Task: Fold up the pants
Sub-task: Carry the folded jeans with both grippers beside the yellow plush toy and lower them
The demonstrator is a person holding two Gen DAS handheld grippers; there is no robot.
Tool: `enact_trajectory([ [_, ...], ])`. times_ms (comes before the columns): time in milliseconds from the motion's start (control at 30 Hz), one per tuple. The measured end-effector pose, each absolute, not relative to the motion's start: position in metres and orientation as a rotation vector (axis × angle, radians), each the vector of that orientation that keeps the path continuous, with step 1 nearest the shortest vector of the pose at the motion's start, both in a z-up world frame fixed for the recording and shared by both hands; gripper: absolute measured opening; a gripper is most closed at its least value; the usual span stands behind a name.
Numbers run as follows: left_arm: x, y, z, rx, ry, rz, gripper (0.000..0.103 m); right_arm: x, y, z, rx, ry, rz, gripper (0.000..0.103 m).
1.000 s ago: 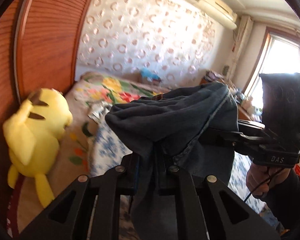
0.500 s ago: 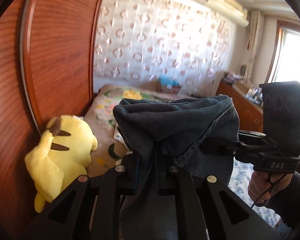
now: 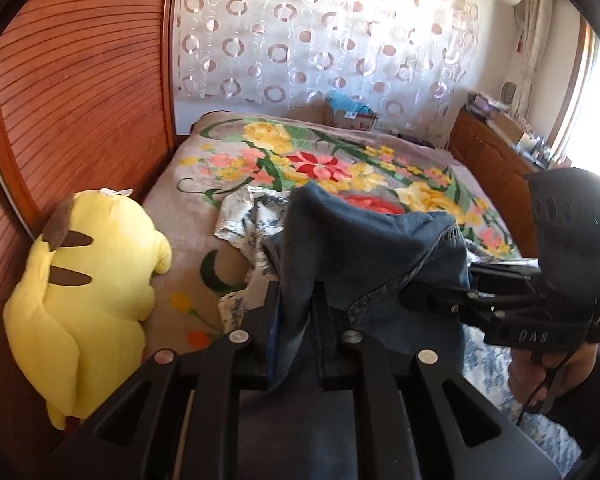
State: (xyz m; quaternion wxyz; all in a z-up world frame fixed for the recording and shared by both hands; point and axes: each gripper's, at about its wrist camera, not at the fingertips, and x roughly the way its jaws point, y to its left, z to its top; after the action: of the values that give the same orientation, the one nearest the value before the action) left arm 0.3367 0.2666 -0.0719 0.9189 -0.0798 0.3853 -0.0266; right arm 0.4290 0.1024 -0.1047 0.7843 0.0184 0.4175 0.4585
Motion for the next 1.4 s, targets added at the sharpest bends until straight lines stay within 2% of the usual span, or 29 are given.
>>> enact_trajectory([
  [100,0.325,0.268,-0.072,-0.148,0.799,-0.045,0.017,0.435,0.099,-0.11,0.027,0.938,0.952,0.037],
  [233,0.311,0.264,-0.068,-0.128,0.79,-0.049,0.04,0.438,0.095,-0.11,-0.003,0.954,0.914,0.043],
  [267,0.306,0.261,-0.068,-0.117,0.788,-0.05,0.042,0.436,0.093,-0.107,-0.019,0.943,0.897,0.044],
  [700,0.251,0.231,-0.066,-0.092,0.754,-0.116,0.042,0.405,0.09,-0.064,-0.134,0.706,0.913,0.044],
  [1000,0.244,0.231,-0.103,-0.086,0.834,-0.106,0.039,0.44,0.117,-0.097,-0.142,0.793,0.874,0.042],
  [1033,0.244,0.233,-0.107,-0.098,0.834,-0.111,0.039,0.443,0.118,-0.102,-0.143,0.804,0.868,0.039],
  [1133,0.242,0.237,-0.111,-0.115,0.825,-0.12,0.039,0.448,0.123,-0.114,-0.174,0.835,0.858,0.038],
  [1400,0.238,0.236,-0.115,-0.129,0.805,-0.11,0.039,0.443,0.128,-0.117,-0.199,0.812,0.849,0.038],
])
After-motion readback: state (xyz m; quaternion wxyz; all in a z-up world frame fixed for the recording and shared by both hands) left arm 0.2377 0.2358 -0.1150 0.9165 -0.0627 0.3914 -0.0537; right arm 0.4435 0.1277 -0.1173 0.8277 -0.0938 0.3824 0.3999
